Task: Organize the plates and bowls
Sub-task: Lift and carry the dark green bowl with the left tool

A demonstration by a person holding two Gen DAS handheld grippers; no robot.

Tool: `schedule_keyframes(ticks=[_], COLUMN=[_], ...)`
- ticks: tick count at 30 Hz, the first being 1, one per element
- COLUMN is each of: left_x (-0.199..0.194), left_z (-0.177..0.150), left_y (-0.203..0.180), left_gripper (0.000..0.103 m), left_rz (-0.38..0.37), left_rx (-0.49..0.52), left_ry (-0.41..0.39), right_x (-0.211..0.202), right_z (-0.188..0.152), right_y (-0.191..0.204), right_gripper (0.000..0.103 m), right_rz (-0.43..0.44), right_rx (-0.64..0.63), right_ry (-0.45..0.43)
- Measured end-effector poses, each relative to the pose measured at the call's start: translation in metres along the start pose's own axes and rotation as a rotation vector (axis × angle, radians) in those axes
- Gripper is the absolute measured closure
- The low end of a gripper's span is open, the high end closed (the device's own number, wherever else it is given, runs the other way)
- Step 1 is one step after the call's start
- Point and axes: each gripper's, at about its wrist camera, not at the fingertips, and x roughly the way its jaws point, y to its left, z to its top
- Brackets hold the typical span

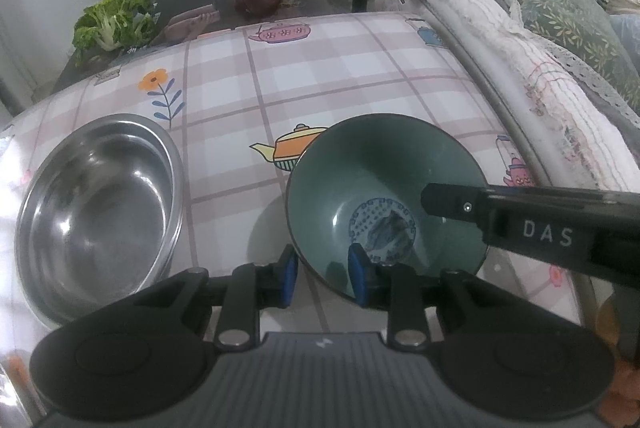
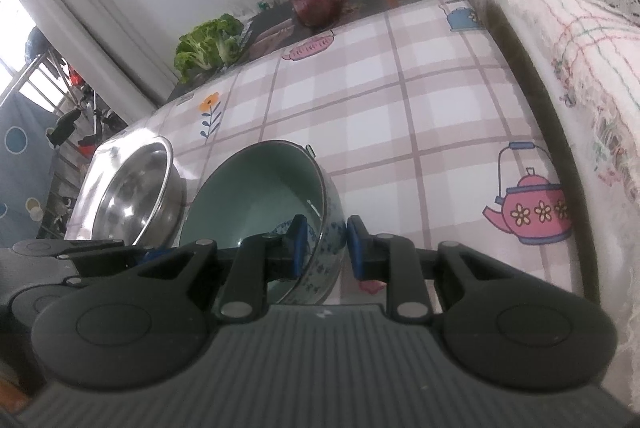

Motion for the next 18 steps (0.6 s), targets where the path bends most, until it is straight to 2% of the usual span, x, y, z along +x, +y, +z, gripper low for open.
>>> schedule_keyframes(ticks=[18], left_x=[-0.018], left_z=[-0.004], left_y=[0.000], left_gripper=[0.075], left_rz=[0.003], left_rx=[-0.004], left_ry=[-0.041], right_x=[-0.009], right_z=[-0.003], right_y=[0.004], right_gripper=[0.082], right_rz=[-0.006], right_rx=[-0.002], right_ry=[-0.009])
